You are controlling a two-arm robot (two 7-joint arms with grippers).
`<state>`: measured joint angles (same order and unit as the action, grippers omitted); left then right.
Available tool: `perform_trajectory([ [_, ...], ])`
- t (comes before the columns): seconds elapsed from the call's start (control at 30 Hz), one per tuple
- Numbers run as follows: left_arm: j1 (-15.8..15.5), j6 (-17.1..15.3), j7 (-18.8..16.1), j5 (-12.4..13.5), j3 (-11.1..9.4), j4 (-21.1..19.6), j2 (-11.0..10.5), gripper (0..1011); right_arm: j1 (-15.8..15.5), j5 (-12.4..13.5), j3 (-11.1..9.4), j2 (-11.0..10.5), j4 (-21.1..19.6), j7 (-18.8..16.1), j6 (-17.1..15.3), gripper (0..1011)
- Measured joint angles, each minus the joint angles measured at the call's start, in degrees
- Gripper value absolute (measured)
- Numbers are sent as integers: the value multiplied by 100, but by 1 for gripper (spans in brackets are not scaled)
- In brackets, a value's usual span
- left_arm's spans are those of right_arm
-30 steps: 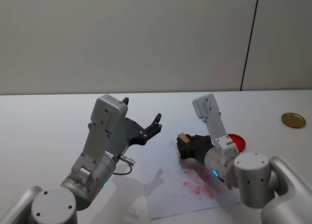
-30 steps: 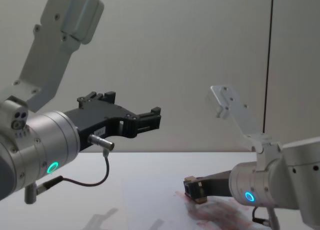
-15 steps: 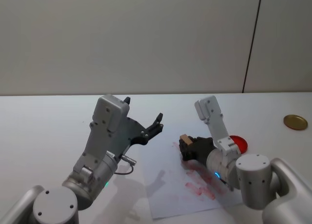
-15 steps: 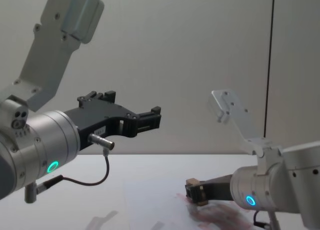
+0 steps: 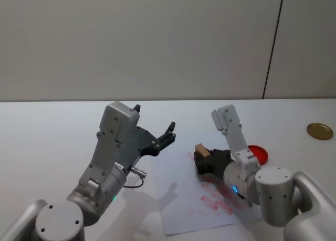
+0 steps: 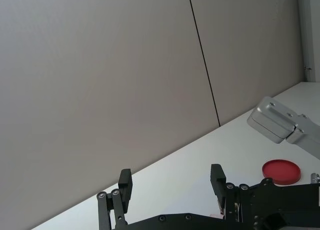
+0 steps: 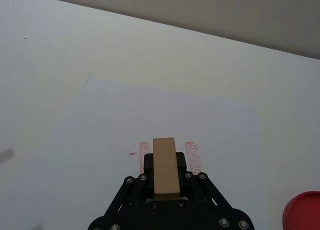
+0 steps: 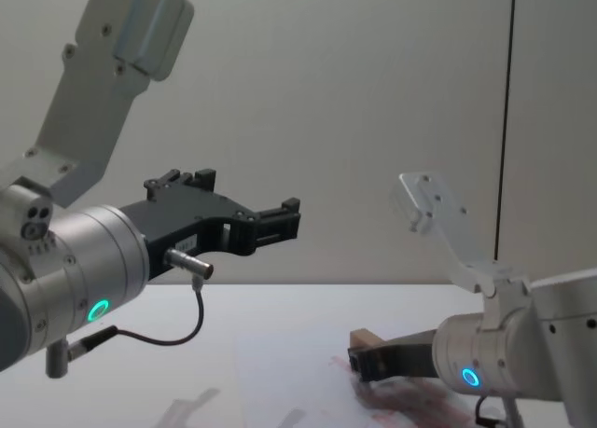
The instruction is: Use the one hand to pick up the stamp and affix it onto the A4 paper.
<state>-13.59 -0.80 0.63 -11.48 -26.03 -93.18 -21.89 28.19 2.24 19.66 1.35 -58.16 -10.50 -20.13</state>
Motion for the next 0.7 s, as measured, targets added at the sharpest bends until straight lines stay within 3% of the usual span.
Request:
perform_trajectory([
  [0.4, 0, 0, 0, 0, 0, 0, 0, 993, -155, 47, -47, -79, -445, 84, 62, 219],
  [0.7, 0, 0, 0, 0, 0, 0, 0, 993, -281, 105, -117, -169, -1159, 174, 240, 220],
])
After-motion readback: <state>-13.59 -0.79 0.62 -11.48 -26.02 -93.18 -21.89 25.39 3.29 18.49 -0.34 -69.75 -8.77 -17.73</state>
